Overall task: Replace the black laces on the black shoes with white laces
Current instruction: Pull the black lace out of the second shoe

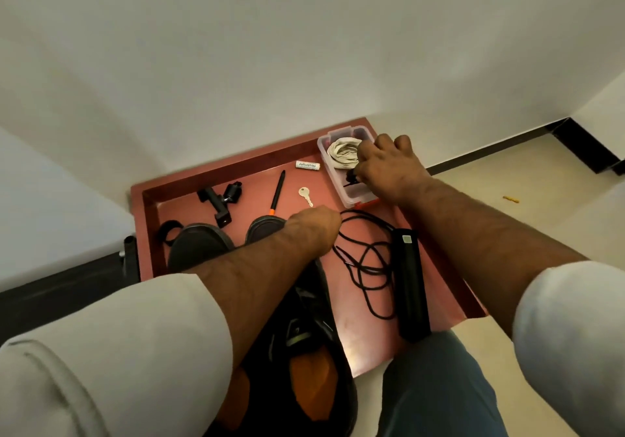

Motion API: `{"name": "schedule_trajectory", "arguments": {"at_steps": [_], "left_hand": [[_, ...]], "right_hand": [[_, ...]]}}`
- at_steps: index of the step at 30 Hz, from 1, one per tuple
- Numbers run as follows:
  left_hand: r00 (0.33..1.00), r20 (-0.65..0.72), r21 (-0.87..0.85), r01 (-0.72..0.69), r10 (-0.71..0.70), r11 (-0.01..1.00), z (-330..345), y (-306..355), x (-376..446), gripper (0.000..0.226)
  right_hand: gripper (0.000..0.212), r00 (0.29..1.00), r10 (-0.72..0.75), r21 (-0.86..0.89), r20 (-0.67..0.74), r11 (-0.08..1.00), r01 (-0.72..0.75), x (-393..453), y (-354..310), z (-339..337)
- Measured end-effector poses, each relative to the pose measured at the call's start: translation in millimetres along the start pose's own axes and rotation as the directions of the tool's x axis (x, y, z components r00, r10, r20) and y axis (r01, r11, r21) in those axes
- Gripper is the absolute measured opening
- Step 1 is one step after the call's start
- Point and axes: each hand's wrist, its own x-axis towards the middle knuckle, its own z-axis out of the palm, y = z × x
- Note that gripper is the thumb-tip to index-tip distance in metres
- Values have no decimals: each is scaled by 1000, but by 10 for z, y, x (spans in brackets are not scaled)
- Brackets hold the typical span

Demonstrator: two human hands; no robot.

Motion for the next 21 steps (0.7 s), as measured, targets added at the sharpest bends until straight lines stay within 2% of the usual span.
{"name": "schedule_trajectory", "arguments": {"at_steps": [4,7,11,16,21], "left_hand": [[999,21,52,-29,28,998,67,-7,38,35],[999,17,65,-30,29,997,76,3,42,38],[999,-3,101,-44,45,994,83,24,24,38],[997,-36,88,-63,66,994,93,-1,1,38],[996,-65,79,-62,67,995,121,15,9,36]], "right_hand": [[26,991,-68,-18,118,997,71,198,-40,57],[21,963,-99,112,249,991,73,307,-11,97],[7,919,-86,257,386,966,-17,413,8,127],[26,899,-106,303,424,952,-31,517,-74,94],[18,908,-125,337,399,941,-18,480,-13,9]]}}
